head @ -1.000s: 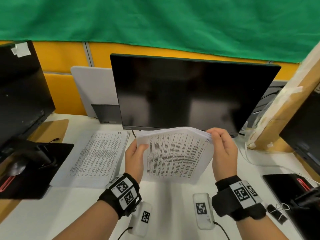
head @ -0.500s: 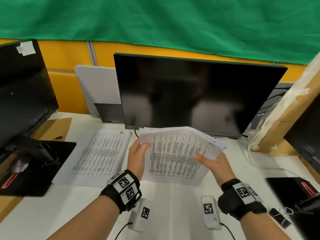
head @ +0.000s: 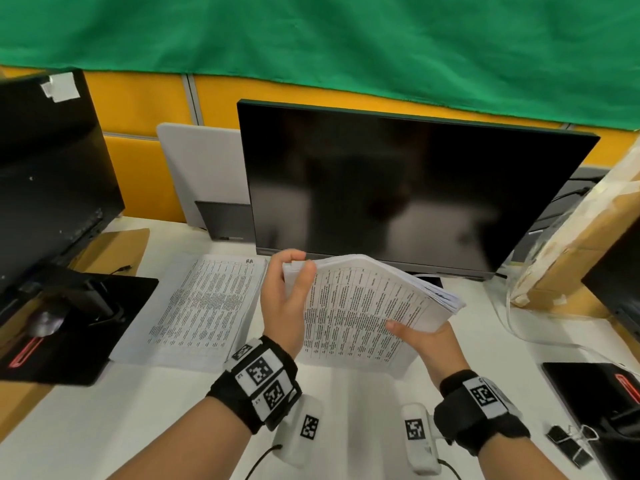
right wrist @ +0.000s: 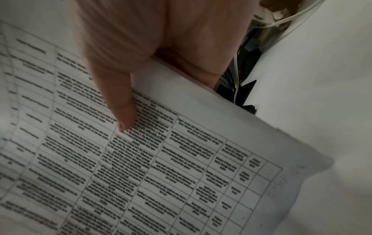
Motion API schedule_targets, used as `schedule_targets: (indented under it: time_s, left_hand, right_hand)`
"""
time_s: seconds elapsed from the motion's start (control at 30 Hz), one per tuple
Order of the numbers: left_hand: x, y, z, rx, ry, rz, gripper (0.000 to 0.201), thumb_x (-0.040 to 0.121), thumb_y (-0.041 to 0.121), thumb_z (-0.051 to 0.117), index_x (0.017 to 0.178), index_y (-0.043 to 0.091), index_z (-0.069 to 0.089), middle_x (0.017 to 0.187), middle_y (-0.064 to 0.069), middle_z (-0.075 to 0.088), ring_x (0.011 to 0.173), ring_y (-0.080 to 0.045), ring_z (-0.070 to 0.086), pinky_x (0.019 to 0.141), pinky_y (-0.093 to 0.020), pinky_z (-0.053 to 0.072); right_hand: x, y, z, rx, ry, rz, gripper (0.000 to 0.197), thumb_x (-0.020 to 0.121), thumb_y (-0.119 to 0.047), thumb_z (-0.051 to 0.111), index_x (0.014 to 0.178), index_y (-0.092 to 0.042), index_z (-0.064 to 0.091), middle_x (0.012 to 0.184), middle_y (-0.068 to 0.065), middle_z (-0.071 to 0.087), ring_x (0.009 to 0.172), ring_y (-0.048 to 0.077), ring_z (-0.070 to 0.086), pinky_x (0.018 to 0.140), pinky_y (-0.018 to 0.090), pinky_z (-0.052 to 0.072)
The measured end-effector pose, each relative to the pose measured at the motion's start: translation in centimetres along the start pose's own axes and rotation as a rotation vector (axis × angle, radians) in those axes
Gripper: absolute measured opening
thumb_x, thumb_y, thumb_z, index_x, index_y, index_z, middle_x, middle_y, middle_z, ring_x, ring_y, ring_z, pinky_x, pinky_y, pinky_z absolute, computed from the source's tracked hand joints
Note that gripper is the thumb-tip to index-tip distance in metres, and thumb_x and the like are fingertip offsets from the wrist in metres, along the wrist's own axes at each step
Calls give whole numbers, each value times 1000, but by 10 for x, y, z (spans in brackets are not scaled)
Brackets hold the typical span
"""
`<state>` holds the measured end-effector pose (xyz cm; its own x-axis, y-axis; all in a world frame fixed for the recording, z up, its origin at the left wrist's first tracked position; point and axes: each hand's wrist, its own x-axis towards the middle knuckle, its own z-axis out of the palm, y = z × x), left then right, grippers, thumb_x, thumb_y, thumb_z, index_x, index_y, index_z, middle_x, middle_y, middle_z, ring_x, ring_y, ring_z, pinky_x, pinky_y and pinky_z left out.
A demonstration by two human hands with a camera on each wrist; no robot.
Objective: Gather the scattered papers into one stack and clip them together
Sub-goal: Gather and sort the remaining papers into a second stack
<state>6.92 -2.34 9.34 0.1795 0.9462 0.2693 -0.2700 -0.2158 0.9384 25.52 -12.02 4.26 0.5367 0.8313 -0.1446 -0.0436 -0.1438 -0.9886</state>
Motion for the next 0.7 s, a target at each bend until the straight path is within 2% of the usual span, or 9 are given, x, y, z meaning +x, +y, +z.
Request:
schedule_targets:
  time_s: [0.07, 0.13, 0.23, 0.3, 0.37, 0.43, 0.5, 0.57, 0.7]
  left_hand:
    - [7, 8, 8, 58, 102, 45, 19, 82, 37, 58, 88, 19, 56, 86, -1, 59, 83, -18, 60, 78, -30, 51]
    - [13, 10, 12, 82, 175, 25, 7, 88, 21, 57, 88, 13, 57, 81, 3, 58, 75, -10, 59, 72, -26, 52]
    - [15, 7, 12, 40, 150, 15, 7, 92, 12, 50, 90, 8, 55, 80, -5, 56, 65, -9, 56, 55, -17, 47]
    - [14, 5, 8, 0, 86, 35, 8, 92, 21, 51, 96, 14, 54, 86, -9, 56, 73, -15, 58, 61, -20, 50]
    - [12, -1, -3, -21, -53, 27, 25, 85, 24, 57, 108, 19, 49, 95, -3, 58, 80, -8, 63, 69, -19, 53]
    - [10, -15, -14, -5, -193, -88, 38, 83, 13, 64, 115, 21, 46, 103, 2, 61, 87, -3, 67, 75, -25, 58]
    - [8, -34, -21, 91, -218, -264, 38, 83, 3, 64, 109, 28, 51, 107, 5, 65, 92, -4, 67, 86, -31, 57]
    - [8, -49, -21, 142, -181, -368, 30, 86, 5, 60, 106, 28, 56, 106, 6, 68, 99, -6, 65, 83, -25, 56]
    - [21, -50, -20, 77, -175, -379, 29, 89, 4, 54, 107, 26, 58, 105, 8, 69, 100, -5, 65, 79, -17, 55]
  right_hand:
    - [-2, -1, -1, 14, -6, -5, 56, 48, -36, 88, 101, -29, 69, 108, 2, 73, 105, 21, 66, 95, 48, 50]
    - [-2, -1, -1, 16, -12, -9, 60, 41, -43, 90, 97, -30, 71, 105, 1, 75, 102, 20, 68, 92, 46, 52]
    - [-1, -2, -2, -8, -3, -11, 36, 66, -10, 82, 95, -28, 70, 103, 2, 75, 102, 21, 68, 94, 47, 51]
    - [0, -2, -2, -15, -11, -7, 37, 72, -1, 76, 95, -28, 69, 105, 2, 74, 102, 21, 67, 95, 47, 50]
    - [1, -2, -1, -11, -26, 12, 36, 74, 0, 74, 96, -27, 67, 107, 2, 72, 103, 21, 66, 95, 46, 50]
    - [1, 0, 0, -7, -23, 26, 34, 74, -2, 75, 97, -26, 66, 107, 2, 71, 103, 20, 65, 95, 45, 50]
    - [0, 3, 4, 15, -18, 45, 39, 63, -21, 85, 96, -27, 67, 102, -2, 74, 101, 17, 67, 90, 39, 53]
    - [3, 7, 7, 39, 14, 62, 46, 53, -34, 88, 94, -26, 67, 94, -4, 75, 97, 15, 68, 84, 33, 54]
    - [6, -1, 13, 28, 66, 52, 25, 73, -14, 76, 92, -26, 66, 87, -9, 73, 89, 13, 70, 78, 27, 55]
